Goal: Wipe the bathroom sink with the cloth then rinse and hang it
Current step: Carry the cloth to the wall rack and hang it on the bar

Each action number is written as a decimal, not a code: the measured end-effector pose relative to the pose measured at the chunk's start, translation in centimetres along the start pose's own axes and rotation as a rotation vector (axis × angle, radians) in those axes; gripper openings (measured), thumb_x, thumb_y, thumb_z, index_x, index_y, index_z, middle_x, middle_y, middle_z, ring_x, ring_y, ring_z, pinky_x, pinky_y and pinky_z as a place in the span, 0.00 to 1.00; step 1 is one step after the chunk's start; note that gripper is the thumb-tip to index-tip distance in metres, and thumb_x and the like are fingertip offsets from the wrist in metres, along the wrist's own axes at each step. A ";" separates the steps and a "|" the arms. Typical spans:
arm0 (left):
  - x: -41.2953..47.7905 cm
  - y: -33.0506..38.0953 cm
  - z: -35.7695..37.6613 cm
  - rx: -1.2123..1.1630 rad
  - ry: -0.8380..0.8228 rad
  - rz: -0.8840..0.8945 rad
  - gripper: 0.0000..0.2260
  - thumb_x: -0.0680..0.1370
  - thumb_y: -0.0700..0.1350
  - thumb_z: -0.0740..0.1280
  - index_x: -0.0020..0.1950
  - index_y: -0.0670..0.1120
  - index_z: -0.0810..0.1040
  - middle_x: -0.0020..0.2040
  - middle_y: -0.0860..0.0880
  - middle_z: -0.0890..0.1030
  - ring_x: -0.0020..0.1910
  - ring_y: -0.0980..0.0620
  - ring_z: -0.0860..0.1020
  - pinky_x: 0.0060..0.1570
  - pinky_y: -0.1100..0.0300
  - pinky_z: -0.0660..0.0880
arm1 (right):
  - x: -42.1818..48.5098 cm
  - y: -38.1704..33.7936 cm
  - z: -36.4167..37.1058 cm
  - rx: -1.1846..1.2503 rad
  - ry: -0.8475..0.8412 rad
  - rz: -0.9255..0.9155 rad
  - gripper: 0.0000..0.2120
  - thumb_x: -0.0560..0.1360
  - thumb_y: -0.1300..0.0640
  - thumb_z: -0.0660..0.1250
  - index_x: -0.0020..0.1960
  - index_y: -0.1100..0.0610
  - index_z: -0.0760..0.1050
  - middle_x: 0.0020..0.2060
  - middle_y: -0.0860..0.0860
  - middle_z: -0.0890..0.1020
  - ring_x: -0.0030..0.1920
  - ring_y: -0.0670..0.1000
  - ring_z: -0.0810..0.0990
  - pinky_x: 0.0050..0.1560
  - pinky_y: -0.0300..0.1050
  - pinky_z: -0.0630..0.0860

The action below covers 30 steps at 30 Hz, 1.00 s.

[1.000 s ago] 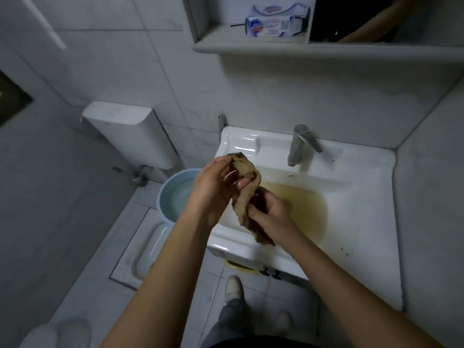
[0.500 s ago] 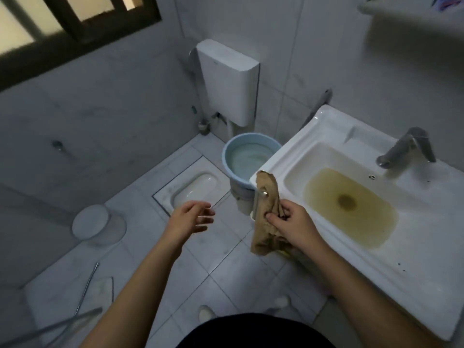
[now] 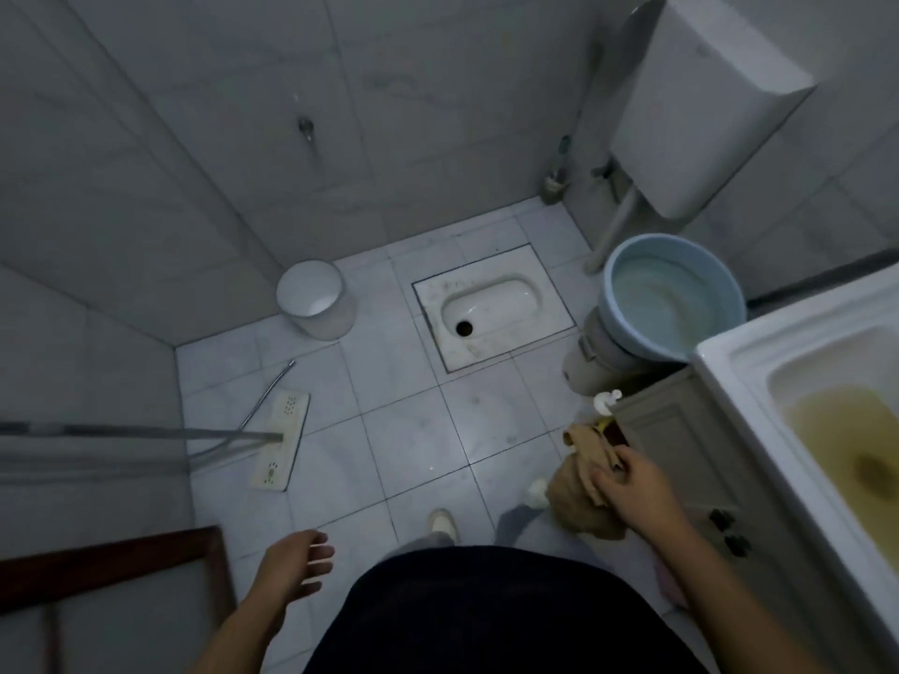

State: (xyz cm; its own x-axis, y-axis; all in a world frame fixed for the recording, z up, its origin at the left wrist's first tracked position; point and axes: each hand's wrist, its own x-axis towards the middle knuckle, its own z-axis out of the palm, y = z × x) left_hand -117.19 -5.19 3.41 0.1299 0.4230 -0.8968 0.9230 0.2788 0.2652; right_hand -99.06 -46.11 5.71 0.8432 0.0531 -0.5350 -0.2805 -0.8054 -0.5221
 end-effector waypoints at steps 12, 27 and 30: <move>0.8 15.5 2.1 0.086 0.057 0.299 0.10 0.82 0.45 0.63 0.49 0.41 0.81 0.46 0.41 0.85 0.38 0.48 0.81 0.37 0.59 0.73 | 15.3 -10.8 0.6 -0.135 -0.190 -0.140 0.06 0.78 0.53 0.68 0.46 0.54 0.75 0.35 0.46 0.77 0.37 0.45 0.75 0.35 0.41 0.68; 8.9 23.6 -8.4 -0.283 0.201 0.012 0.12 0.83 0.43 0.63 0.53 0.35 0.80 0.42 0.40 0.84 0.37 0.43 0.81 0.38 0.57 0.72 | 30.8 -37.1 3.1 -0.064 -0.335 -0.482 0.06 0.77 0.52 0.68 0.46 0.53 0.78 0.36 0.52 0.82 0.37 0.52 0.79 0.39 0.49 0.75; 12.3 30.0 -9.7 -0.254 0.148 0.043 0.12 0.83 0.43 0.62 0.53 0.36 0.80 0.44 0.39 0.84 0.37 0.44 0.80 0.39 0.57 0.72 | 32.6 -37.9 3.4 -0.038 -0.294 -0.374 0.05 0.77 0.53 0.68 0.45 0.54 0.78 0.35 0.51 0.80 0.35 0.50 0.78 0.36 0.45 0.72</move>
State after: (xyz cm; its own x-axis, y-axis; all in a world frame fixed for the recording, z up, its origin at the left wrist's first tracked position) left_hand -91.45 16.78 3.76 0.0957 0.5549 -0.8264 0.7952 0.4568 0.3988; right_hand -62.48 -11.83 5.78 0.7158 0.5037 -0.4836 0.0389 -0.7202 -0.6927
